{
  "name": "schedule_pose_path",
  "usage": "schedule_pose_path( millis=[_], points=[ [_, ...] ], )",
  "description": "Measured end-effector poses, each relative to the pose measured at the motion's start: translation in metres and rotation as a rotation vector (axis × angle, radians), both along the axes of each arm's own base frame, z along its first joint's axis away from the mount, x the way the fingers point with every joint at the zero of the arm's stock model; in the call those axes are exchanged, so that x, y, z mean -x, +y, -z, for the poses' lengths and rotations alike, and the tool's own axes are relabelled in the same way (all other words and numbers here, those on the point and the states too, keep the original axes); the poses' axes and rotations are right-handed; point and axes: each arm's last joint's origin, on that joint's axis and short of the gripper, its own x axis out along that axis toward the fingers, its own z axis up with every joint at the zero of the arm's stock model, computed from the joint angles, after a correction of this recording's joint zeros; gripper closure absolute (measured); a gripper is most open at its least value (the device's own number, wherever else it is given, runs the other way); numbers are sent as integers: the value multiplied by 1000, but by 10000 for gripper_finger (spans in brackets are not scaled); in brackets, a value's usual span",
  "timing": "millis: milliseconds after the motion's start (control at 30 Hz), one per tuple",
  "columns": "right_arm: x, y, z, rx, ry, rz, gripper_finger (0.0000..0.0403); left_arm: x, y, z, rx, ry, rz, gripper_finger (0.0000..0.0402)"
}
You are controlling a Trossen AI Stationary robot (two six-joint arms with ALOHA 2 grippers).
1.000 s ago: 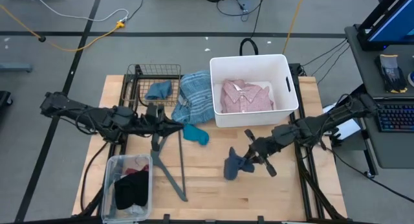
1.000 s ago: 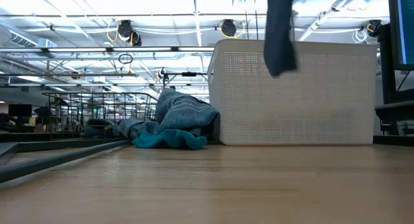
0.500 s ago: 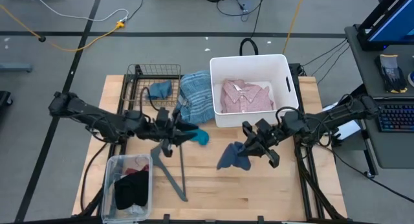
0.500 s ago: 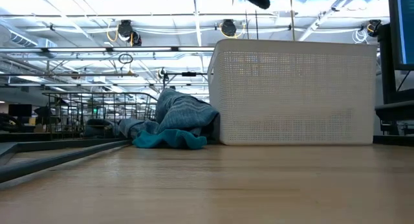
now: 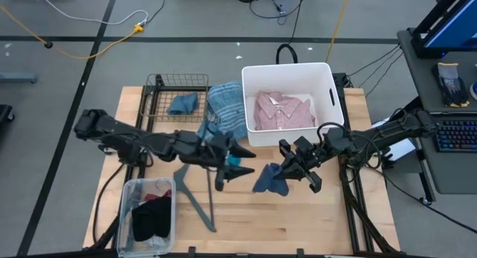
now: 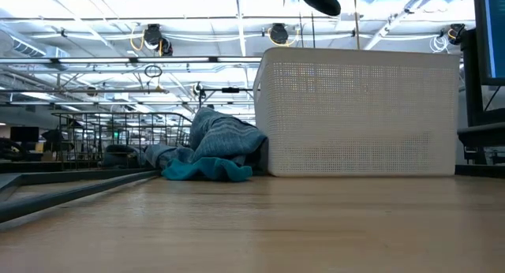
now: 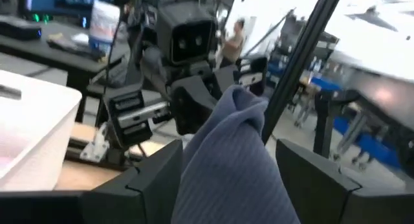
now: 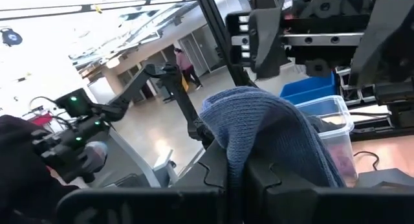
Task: Pick & Place Cloths
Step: Put the blue sock into the gold wire basket
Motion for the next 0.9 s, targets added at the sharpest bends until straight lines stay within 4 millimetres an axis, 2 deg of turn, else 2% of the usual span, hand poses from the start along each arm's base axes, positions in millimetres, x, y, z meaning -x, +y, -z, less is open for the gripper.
schedule_pose_path(
  millis=[300, 467, 633, 900],
  points=[
    [0, 0, 4, 46, 17, 6, 399, -26, -5, -8, 17, 107, 90, 133],
    [-1, -1, 3, 68, 2, 34, 399, -29, -6, 1, 88, 207, 87, 132],
    [-2, -5, 3, 109, -16, 85, 399, -28, -6, 2, 154, 234, 102, 132],
    [-19, -9, 17, 127, 26, 117, 399, -28, -7, 4, 177, 260, 123, 133]
  ],
)
